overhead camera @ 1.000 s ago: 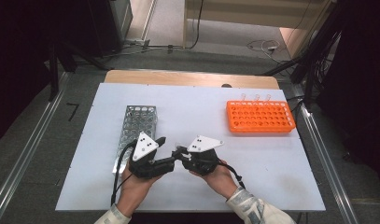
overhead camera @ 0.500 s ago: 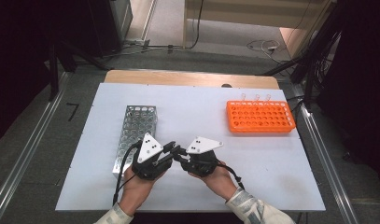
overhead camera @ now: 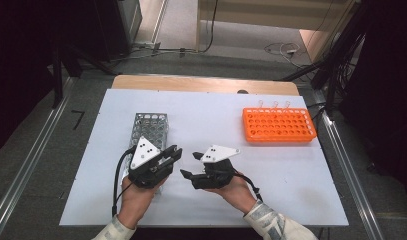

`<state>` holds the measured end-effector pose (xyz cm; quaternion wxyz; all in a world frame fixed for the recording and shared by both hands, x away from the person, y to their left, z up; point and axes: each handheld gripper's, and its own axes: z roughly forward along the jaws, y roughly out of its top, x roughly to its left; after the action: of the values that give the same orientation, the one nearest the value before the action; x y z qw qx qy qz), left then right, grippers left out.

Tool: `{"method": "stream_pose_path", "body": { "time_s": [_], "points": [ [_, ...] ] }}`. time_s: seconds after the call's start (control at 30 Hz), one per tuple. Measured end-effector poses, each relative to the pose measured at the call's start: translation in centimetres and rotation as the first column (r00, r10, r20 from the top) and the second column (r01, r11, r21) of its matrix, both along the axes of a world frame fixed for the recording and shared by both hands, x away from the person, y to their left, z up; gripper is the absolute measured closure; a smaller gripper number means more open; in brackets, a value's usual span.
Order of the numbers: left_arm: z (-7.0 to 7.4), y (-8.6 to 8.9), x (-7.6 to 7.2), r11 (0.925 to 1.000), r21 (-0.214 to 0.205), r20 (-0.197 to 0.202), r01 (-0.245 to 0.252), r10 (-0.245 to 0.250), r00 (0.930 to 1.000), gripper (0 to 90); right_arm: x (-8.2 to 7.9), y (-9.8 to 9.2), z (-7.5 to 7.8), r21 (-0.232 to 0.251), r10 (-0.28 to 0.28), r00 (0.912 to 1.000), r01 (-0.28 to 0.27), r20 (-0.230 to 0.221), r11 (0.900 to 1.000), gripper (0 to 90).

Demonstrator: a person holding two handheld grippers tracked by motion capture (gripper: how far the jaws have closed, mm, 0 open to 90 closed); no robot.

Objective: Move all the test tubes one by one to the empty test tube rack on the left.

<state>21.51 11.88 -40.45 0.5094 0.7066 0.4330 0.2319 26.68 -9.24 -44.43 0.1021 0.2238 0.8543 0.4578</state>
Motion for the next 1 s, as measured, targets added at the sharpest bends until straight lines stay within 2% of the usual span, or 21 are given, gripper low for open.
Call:
{"method": "stream_pose_path", "body": {
  "time_s": [0.23,0.67,1.0],
  "points": [
    [0.0,1.7,-0.1,0.9992,0.005,-0.014,-0.039,0.039,0.9991,75.0,0.2,-0.4,0.0,-0.001,-0.006,1.0,0.006,0.0,1.0,30.5],
    [0.7,4.3,-1.0,0.996,-0.014,-0.004,-0.089,0.088,0.9961,75.0,0.3,-0.6,0.0,-0.004,-0.015,0.9999,0.015,0.002,0.9999,30.8],
    [1.0,5.0,-1.6,0.995,-0.004,-0.015,-0.1,0.1,0.9949,75.1,0.3,-0.6,0.0,-0.009,-0.014,0.9999,0.014,0.01,0.9999,31.0]
  ]
}}
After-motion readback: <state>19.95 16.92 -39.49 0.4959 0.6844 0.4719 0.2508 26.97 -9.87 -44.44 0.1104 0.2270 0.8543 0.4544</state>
